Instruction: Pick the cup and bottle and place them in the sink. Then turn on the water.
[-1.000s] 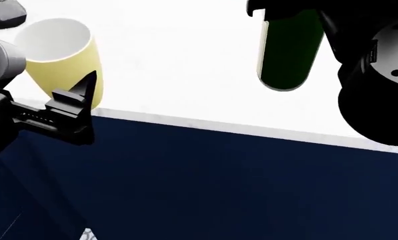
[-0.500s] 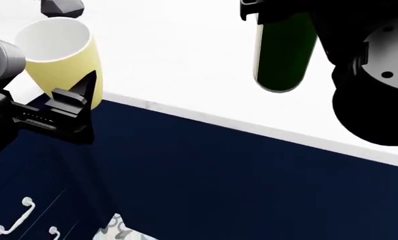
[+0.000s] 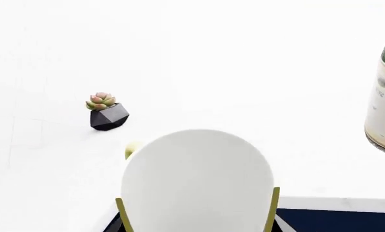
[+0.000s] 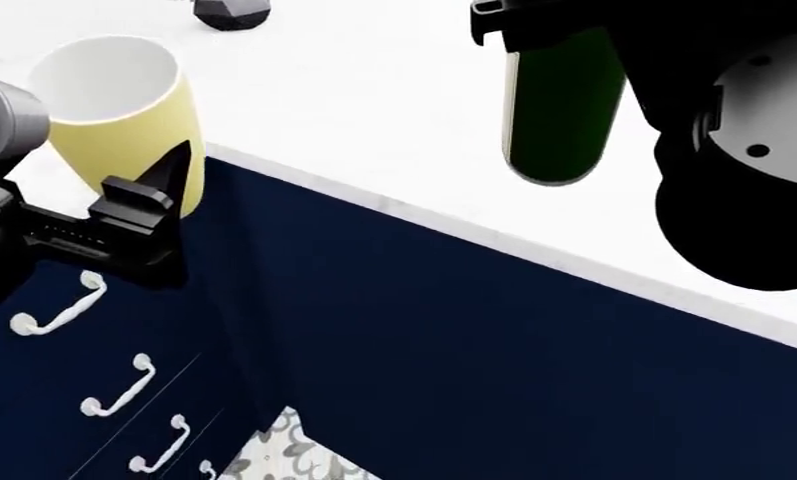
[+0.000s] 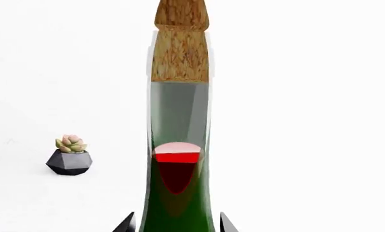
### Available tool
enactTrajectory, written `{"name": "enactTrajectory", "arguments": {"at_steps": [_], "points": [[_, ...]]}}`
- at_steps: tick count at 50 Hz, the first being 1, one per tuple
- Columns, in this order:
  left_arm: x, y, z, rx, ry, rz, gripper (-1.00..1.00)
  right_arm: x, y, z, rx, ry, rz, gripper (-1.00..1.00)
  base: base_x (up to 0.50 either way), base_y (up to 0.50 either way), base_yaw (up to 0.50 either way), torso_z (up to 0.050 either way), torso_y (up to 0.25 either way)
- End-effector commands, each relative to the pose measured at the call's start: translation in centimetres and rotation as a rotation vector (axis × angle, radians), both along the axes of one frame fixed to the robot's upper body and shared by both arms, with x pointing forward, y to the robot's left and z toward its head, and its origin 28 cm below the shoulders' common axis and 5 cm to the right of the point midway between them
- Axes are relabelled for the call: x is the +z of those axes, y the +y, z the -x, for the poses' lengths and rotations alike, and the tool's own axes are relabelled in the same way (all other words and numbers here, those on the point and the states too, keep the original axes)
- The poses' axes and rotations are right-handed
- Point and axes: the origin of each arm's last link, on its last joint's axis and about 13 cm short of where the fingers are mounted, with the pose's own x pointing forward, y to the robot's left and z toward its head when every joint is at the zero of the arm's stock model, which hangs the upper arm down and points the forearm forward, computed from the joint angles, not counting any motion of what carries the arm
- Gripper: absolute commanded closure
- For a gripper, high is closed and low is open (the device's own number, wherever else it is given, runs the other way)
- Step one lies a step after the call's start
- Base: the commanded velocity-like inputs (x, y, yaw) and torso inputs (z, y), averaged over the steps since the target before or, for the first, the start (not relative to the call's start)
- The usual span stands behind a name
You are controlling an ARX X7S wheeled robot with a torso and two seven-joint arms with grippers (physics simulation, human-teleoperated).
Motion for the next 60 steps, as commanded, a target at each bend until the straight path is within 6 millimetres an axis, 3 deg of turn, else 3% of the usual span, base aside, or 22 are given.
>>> {"name": "enactTrajectory", "arguments": {"at_steps": [1, 60], "points": [[0.28, -0.03, 0.0, 0.009, -0.011, 0.016, 1.0, 0.45, -0.05, 0.04, -0.014, -0.027, 0.005, 1.0, 0.0, 0.0, 0.5, 0.0, 0.0], [-0.09, 0.21, -0.13, 0.019, -0.007, 0.017, 1.0, 0.19, 0.27, -0.32, -0.007, -0.021, 0.017, 1.0, 0.0, 0.0, 0.5, 0.001, 0.001]]}}
